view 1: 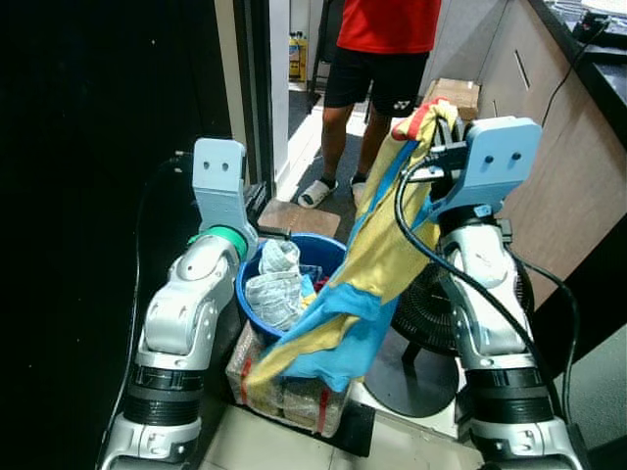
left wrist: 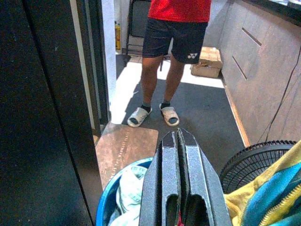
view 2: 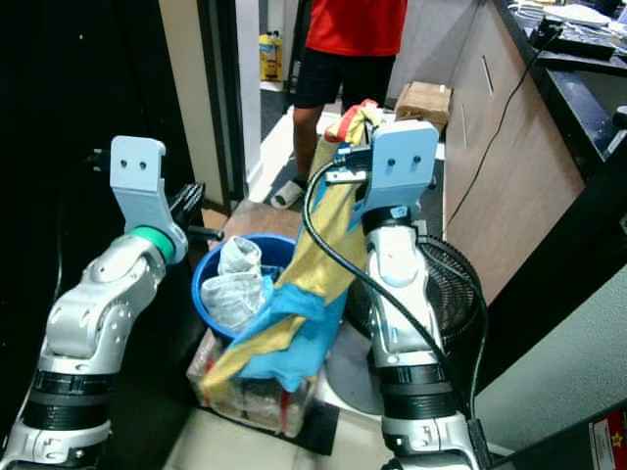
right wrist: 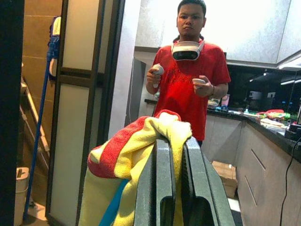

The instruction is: Clothes washing

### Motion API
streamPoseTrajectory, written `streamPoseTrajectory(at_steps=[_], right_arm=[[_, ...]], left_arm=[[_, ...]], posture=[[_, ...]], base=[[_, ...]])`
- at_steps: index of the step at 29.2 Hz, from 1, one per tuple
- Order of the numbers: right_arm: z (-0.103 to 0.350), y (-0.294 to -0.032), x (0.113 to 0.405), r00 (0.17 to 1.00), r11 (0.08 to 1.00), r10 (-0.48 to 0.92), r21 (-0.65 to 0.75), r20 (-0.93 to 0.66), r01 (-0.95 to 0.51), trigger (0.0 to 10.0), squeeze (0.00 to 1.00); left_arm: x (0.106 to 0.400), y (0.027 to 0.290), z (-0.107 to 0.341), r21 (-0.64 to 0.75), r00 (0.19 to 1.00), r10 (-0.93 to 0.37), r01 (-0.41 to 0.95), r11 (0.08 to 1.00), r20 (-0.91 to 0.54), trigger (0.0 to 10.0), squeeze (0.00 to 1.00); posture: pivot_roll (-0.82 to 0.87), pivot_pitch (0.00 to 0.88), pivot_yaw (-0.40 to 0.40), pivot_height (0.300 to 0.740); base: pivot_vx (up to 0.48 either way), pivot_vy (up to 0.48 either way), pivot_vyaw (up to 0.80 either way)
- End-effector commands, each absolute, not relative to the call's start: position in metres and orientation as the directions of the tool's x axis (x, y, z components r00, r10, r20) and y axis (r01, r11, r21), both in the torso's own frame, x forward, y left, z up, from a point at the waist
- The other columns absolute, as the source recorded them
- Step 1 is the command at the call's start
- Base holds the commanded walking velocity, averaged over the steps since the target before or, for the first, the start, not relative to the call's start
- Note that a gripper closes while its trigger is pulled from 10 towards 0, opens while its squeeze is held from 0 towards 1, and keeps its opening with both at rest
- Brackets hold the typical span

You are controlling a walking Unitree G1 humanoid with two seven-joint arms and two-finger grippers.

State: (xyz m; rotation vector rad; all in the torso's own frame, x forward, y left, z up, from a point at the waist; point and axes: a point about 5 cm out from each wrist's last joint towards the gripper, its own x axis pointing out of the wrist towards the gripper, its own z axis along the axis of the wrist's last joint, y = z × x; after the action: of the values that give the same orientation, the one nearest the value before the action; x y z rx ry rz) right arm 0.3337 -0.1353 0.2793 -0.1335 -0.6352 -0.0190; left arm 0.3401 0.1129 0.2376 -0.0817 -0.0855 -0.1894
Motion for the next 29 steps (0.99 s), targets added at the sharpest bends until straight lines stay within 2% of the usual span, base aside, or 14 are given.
streamPoseTrajectory(at_steps=[1,17,19,20,21,23,24,26,27,28,29], right_arm=[[0.286,-0.135,0.330,0.784,0.992,0.019,-0.112,0.620,0.064,10.0,0.00],[0.294,-0.136,0.327,0.767,0.989,0.026,-0.127,0.641,0.073,10.0,0.00],[0.330,-0.136,0.329,0.685,0.982,0.058,-0.164,0.726,0.091,10.0,0.00],[0.330,-0.136,0.329,0.685,0.982,0.058,-0.164,0.726,0.091,10.0,0.00],[0.354,-0.138,0.329,0.632,0.980,0.069,-0.172,0.772,0.103,10.0,0.00],[0.354,-0.138,0.329,0.632,0.980,0.069,-0.172,0.772,0.103,10.0,0.00],[0.387,-0.140,0.328,0.554,0.977,0.081,-0.176,0.828,0.120,10.0,0.00],[0.387,-0.140,0.328,0.554,0.977,0.081,-0.176,0.828,0.120,10.0,0.00],[0.429,-0.142,0.325,0.458,0.974,0.094,-0.178,0.884,0.143,10.0,0.00],[0.429,-0.142,0.325,0.458,0.974,0.094,-0.178,0.884,0.143,10.0,0.00],[0.473,-0.145,0.315,0.347,0.970,0.097,-0.167,0.933,0.177,10.0,0.00]], left_arm=[[0.339,0.113,0.231,-0.074,0.981,-0.185,0.190,0.979,0.065,10.0,0.00],[0.340,0.112,0.231,-0.079,0.981,-0.186,0.190,0.979,0.064,10.0,0.00],[0.341,0.110,0.231,-0.080,0.980,-0.191,0.196,0.977,0.061,10.0,0.00],[0.341,0.110,0.231,-0.080,0.980,-0.191,0.196,0.977,0.061,10.0,0.00],[0.341,0.109,0.230,-0.081,0.979,-0.195,0.200,0.977,0.060,10.0,0.00],[0.341,0.109,0.230,-0.081,0.979,-0.195,0.200,0.977,0.060,10.0,0.00],[0.342,0.107,0.230,-0.082,0.978,-0.200,0.204,0.975,0.060,10.0,0.00],[0.342,0.107,0.230,-0.082,0.978,-0.200,0.204,0.975,0.060,10.0,0.00],[0.343,0.105,0.230,-0.085,0.977,-0.204,0.209,0.974,0.061,10.0,0.00],[0.343,0.105,0.230,-0.085,0.977,-0.204,0.209,0.974,0.061,10.0,0.00],[0.343,0.104,0.230,-0.089,0.977,-0.206,0.211,0.974,0.061,10.0,0.00]], posture=[[0.09,0.000,0.018,0.740],[0.09,0.000,0.020,0.740],[0.07,0.000,0.029,0.740],[0.07,0.000,0.029,0.740],[0.07,0.000,0.029,0.740],[0.07,0.000,0.029,0.740],[0.06,0.000,0.028,0.740],[0.06,0.000,0.028,0.740],[0.06,0.000,0.024,0.740],[0.06,0.000,0.024,0.740],[0.05,0.000,0.017,0.740]], base=[[0.000,0.000,0.00],[0.000,0.000,0.00],[0.000,0.000,0.00],[0.000,0.000,0.00],[0.000,0.000,0.00],[0.000,0.000,0.00],[0.000,0.000,0.00],[0.000,0.000,0.00],[0.000,0.000,0.00],[0.000,0.000,0.00],[0.000,0.000,0.00]])
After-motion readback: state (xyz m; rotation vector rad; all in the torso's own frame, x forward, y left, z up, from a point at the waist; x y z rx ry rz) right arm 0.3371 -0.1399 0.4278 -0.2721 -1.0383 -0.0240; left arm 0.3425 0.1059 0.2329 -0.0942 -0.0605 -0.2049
